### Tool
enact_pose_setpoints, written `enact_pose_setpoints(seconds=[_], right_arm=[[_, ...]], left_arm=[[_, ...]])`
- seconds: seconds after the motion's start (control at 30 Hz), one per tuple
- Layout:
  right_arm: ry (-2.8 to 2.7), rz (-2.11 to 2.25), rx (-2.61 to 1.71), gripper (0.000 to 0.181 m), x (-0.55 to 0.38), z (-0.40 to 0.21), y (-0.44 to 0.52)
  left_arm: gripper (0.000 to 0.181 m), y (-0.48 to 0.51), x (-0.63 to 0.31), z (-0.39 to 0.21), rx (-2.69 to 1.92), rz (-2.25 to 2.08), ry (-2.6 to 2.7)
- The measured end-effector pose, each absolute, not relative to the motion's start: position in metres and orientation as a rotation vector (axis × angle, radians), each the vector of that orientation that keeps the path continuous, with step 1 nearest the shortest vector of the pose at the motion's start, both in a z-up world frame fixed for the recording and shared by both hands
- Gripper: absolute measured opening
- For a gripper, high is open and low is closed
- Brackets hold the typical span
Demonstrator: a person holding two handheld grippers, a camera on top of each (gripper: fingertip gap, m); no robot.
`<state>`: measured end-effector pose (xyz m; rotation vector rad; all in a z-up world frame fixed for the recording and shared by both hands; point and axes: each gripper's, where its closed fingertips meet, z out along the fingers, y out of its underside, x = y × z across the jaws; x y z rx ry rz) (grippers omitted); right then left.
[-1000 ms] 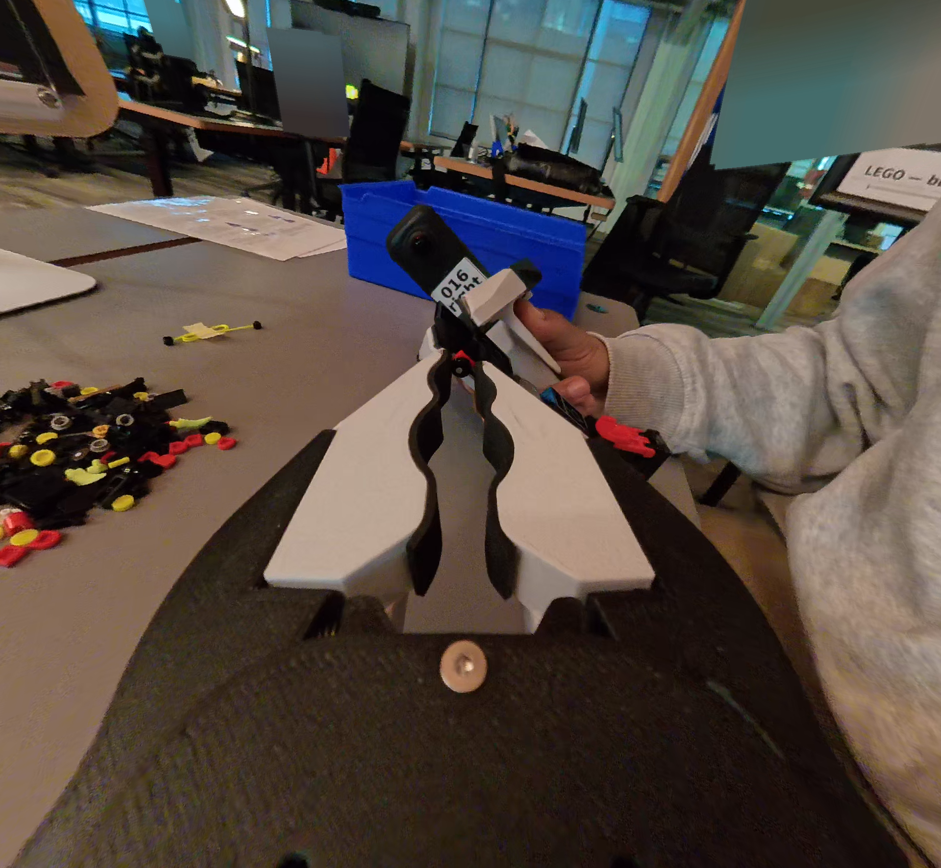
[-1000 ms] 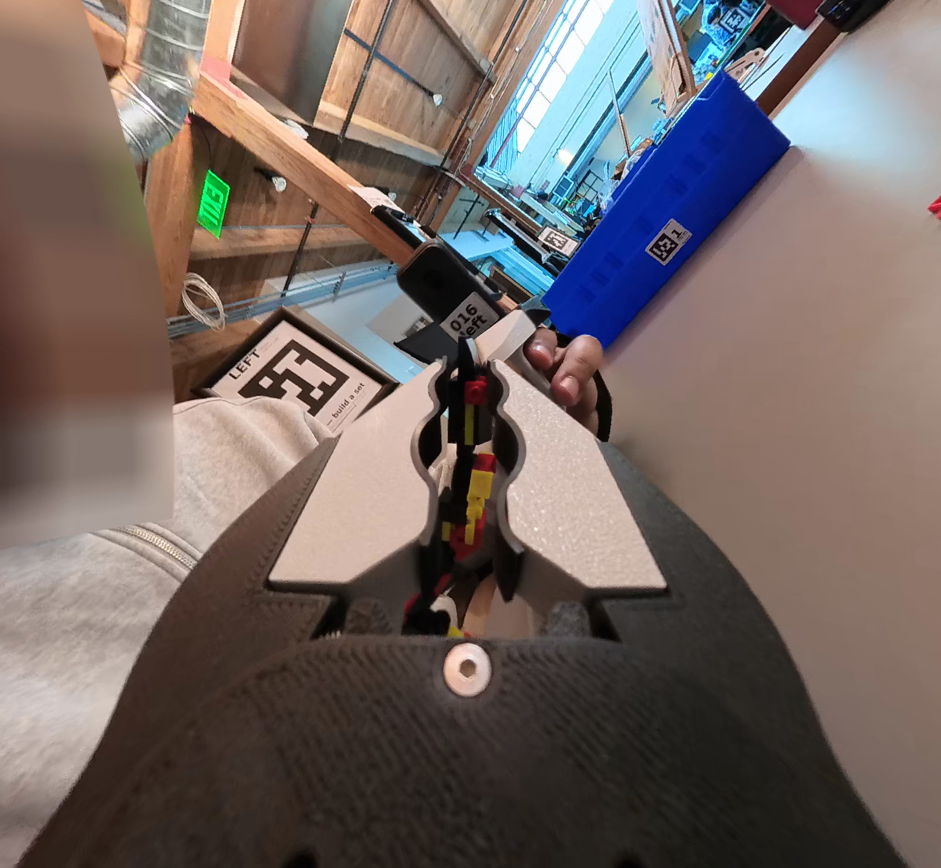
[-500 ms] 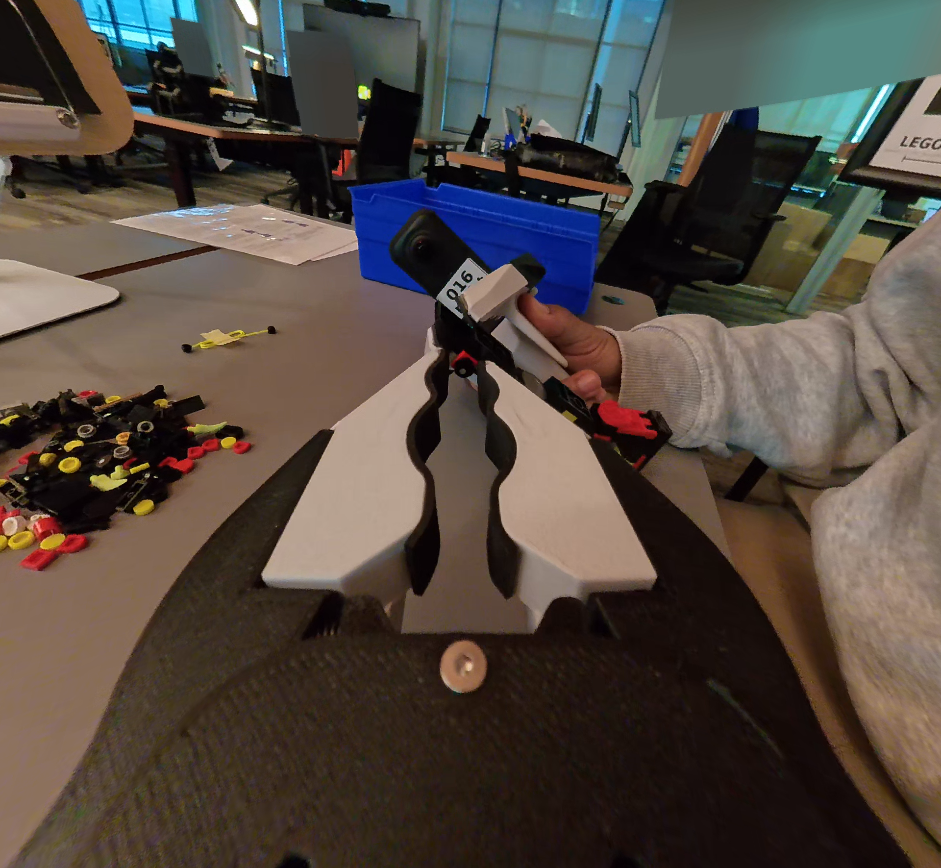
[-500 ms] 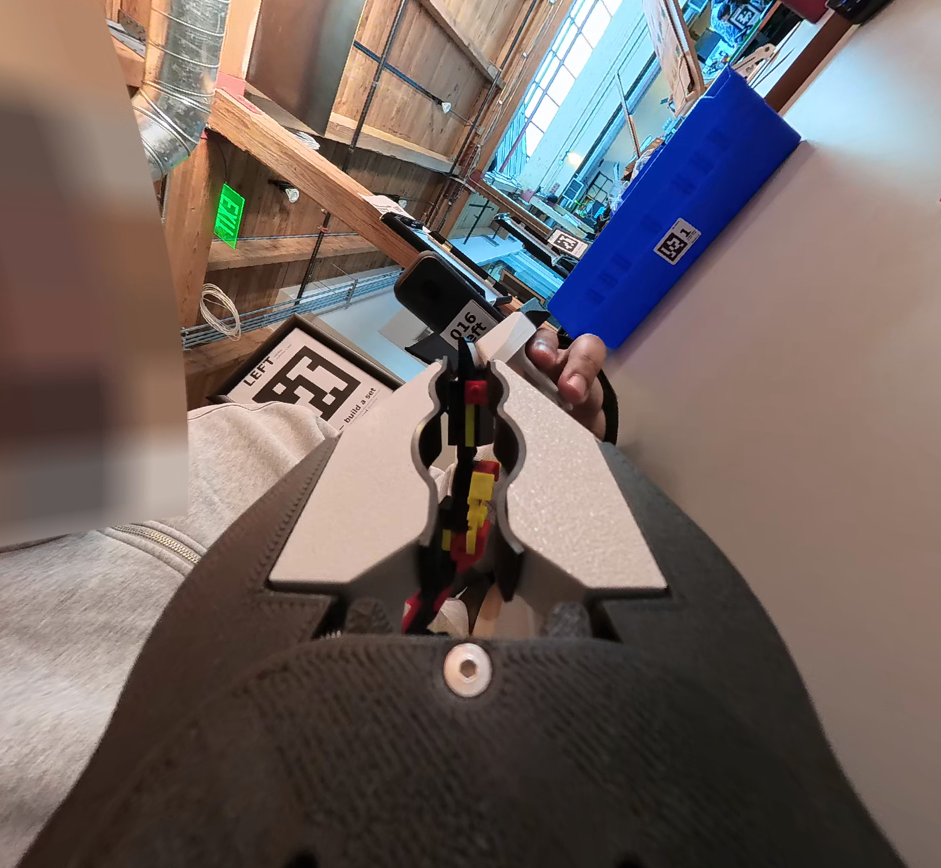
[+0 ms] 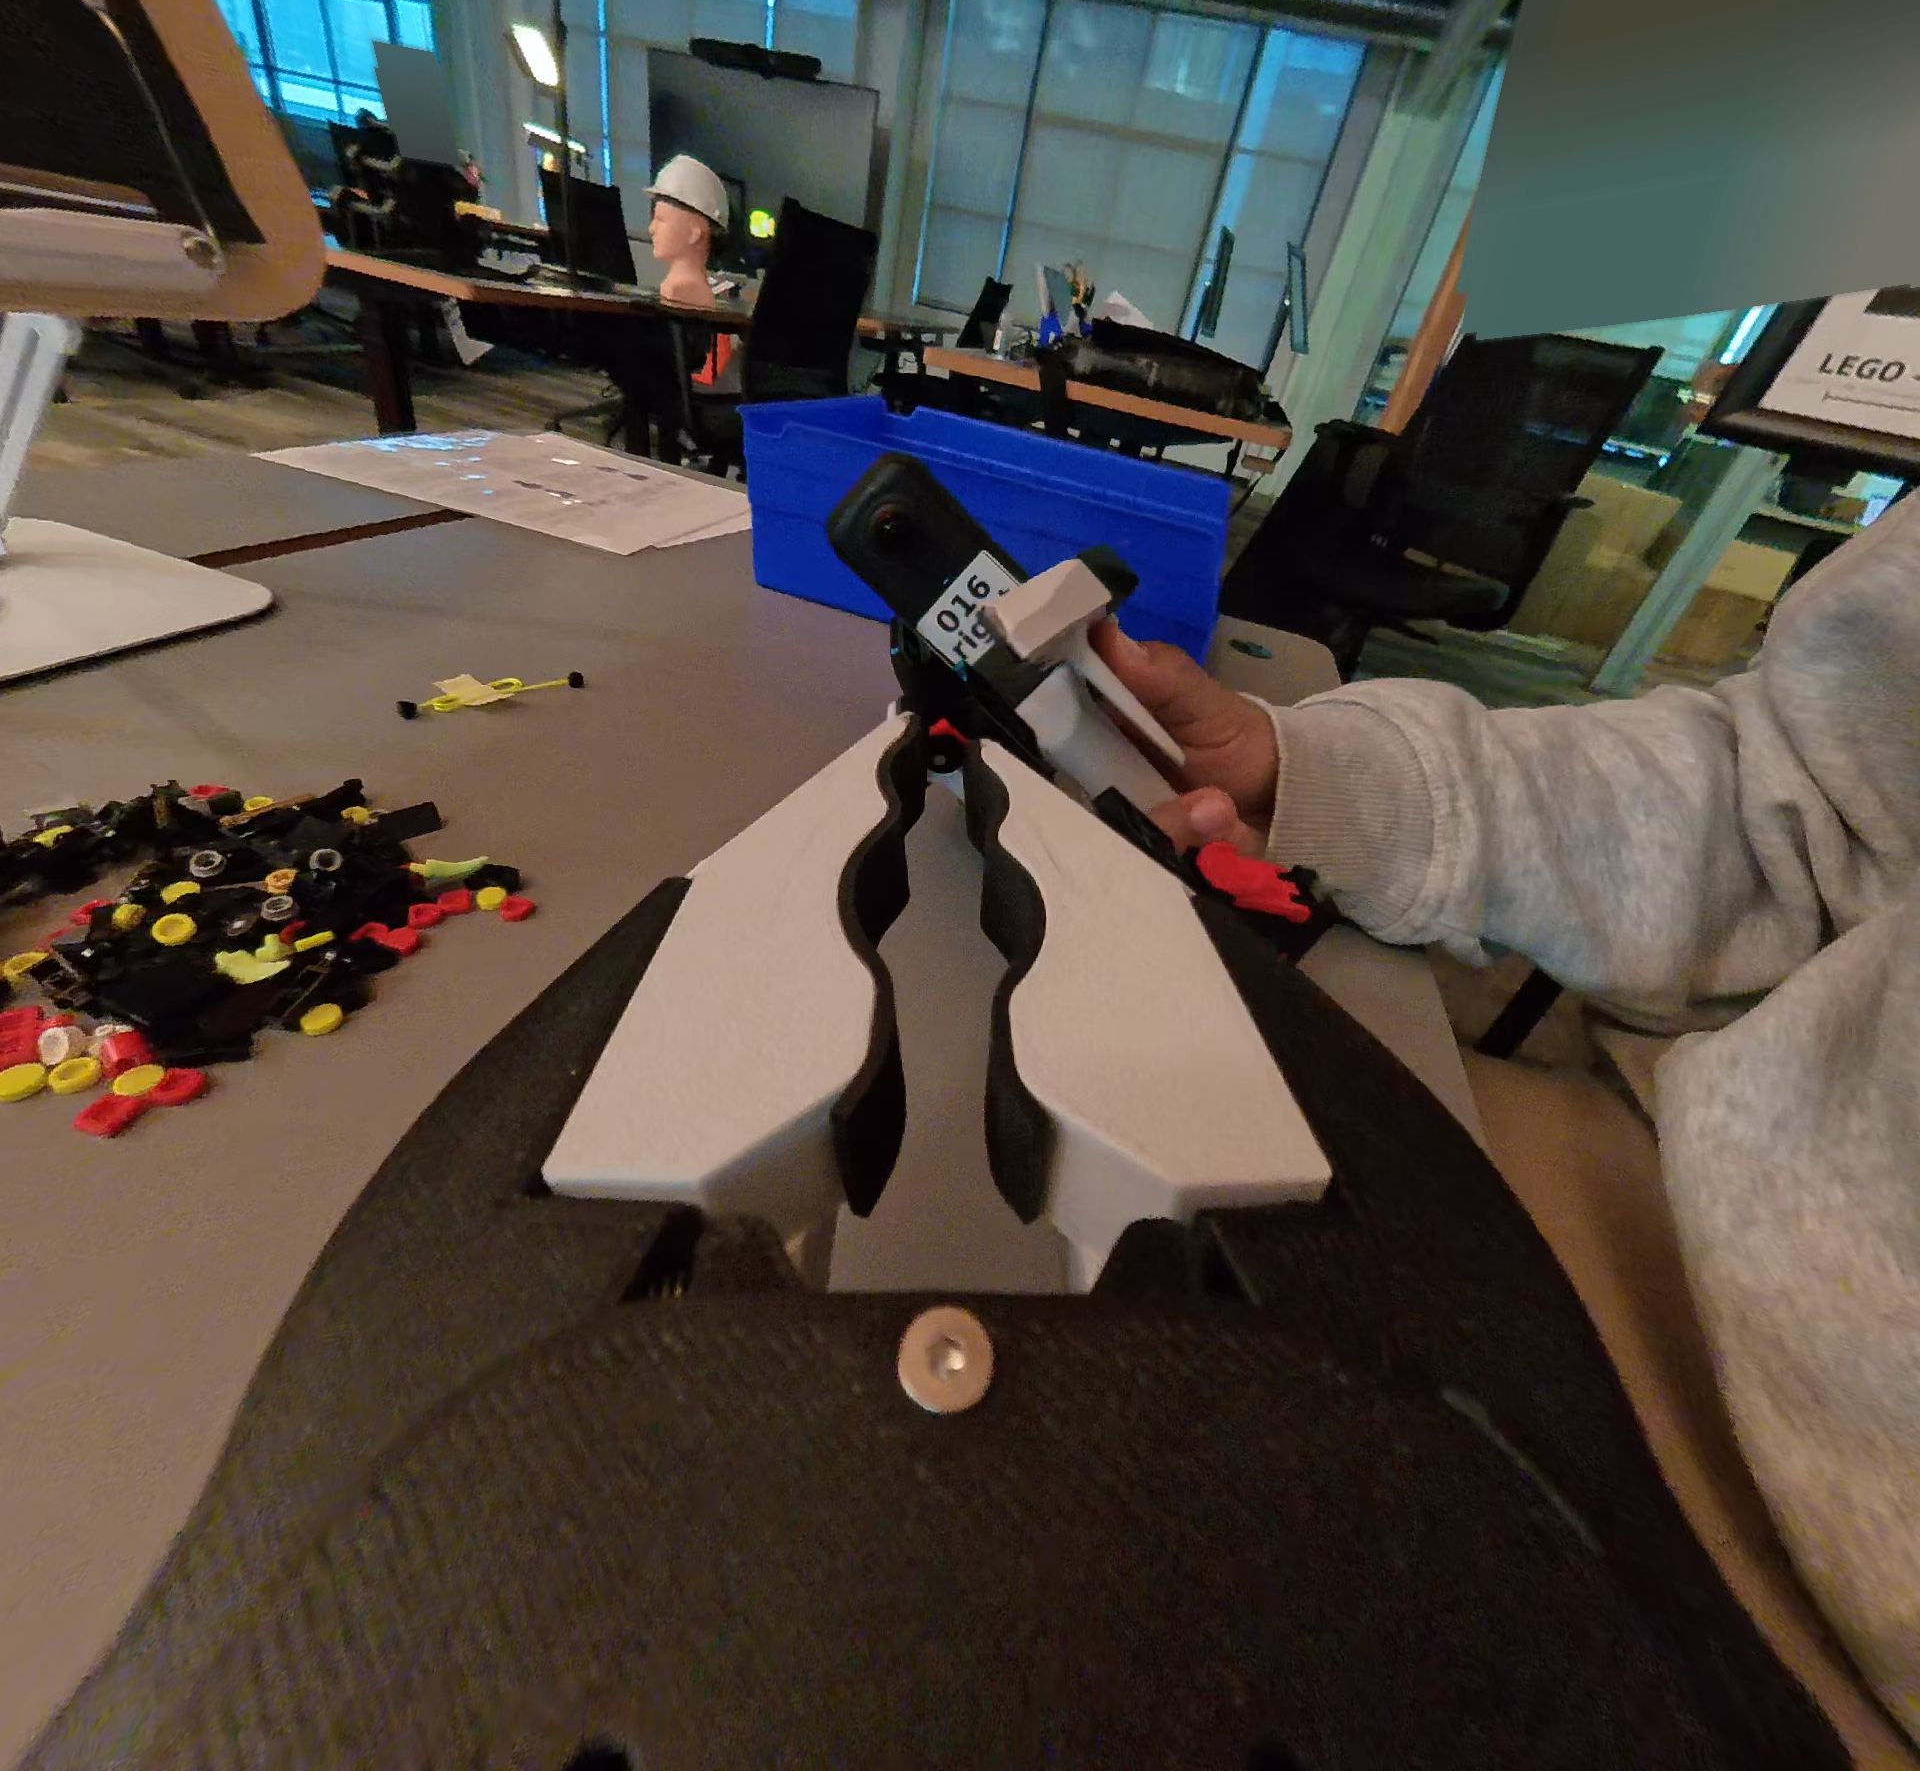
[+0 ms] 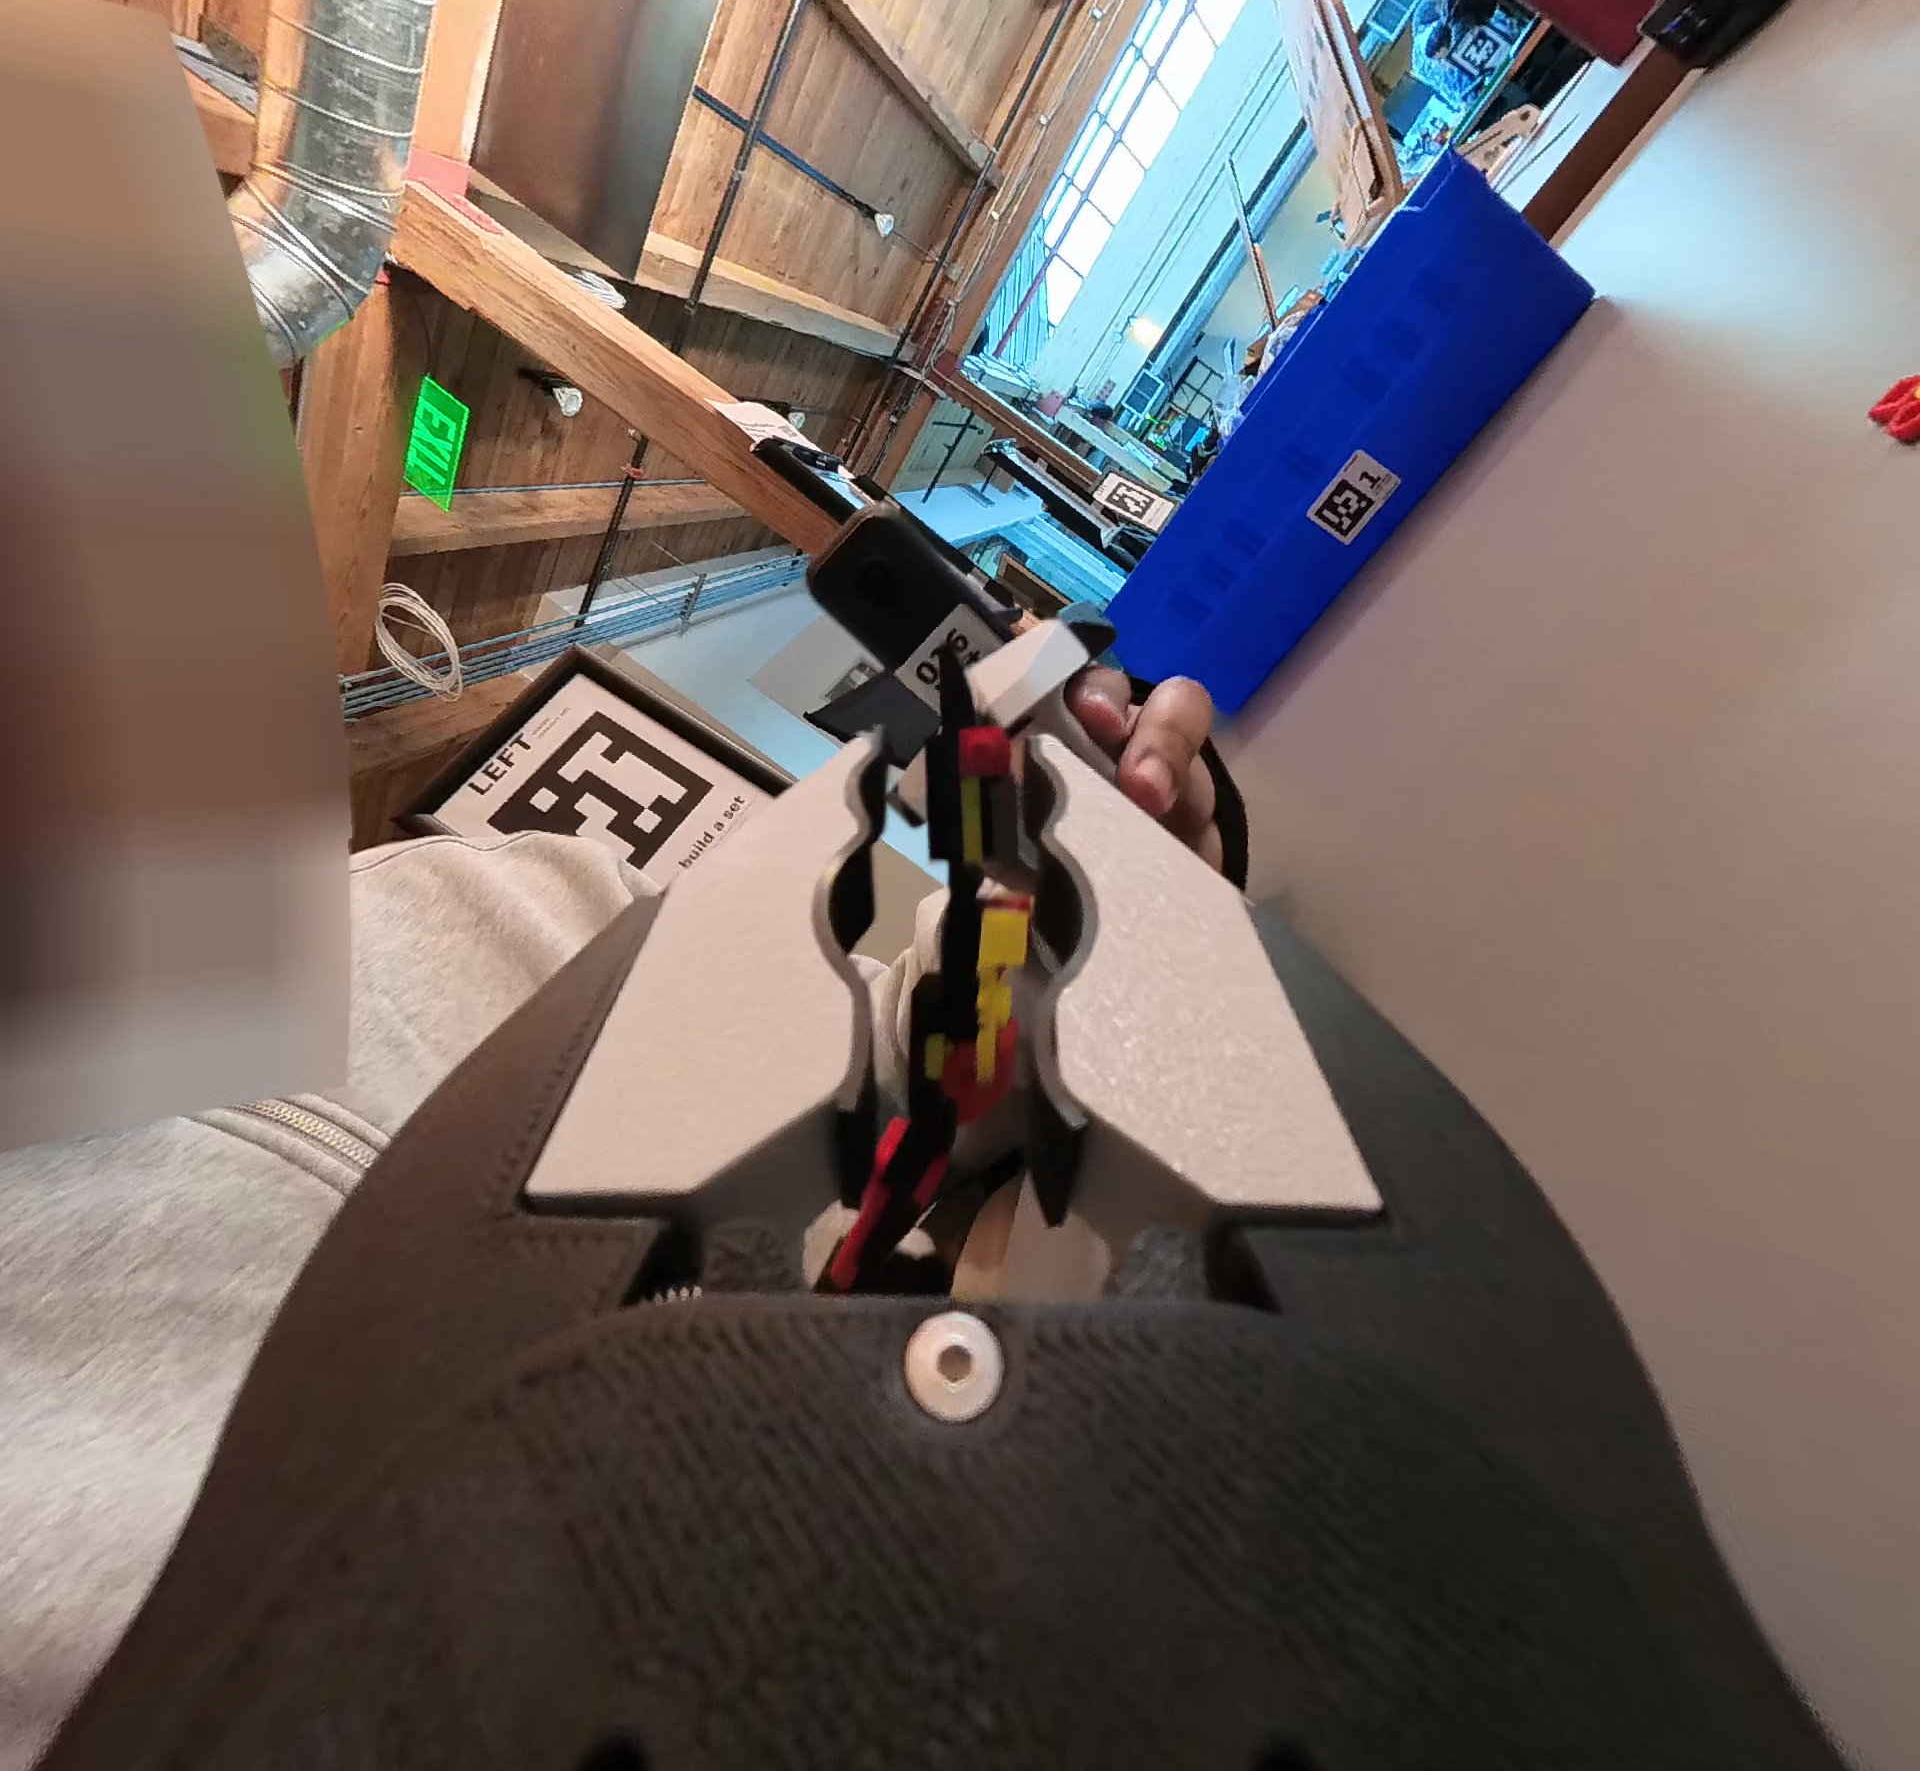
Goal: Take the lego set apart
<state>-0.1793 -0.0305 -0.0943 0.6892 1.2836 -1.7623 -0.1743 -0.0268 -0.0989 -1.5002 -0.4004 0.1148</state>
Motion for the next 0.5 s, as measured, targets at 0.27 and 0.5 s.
enact_pose_setpoints(seconds=[0.27, 0.5], right_arm=[[1.427, -1.771, 0.680, 0.014, -0.1733, -0.1011, -0.0376], [1.434, -1.780, 0.677, 0.013, -0.1739, -0.1007, -0.0366]], left_arm=[[0.004, -0.0297, -0.1746, -0.0979, -1.489, 0.101, -0.399], [0.008, -0.0320, -0.1745, -0.0956, -1.467, 0.099, -0.398]])
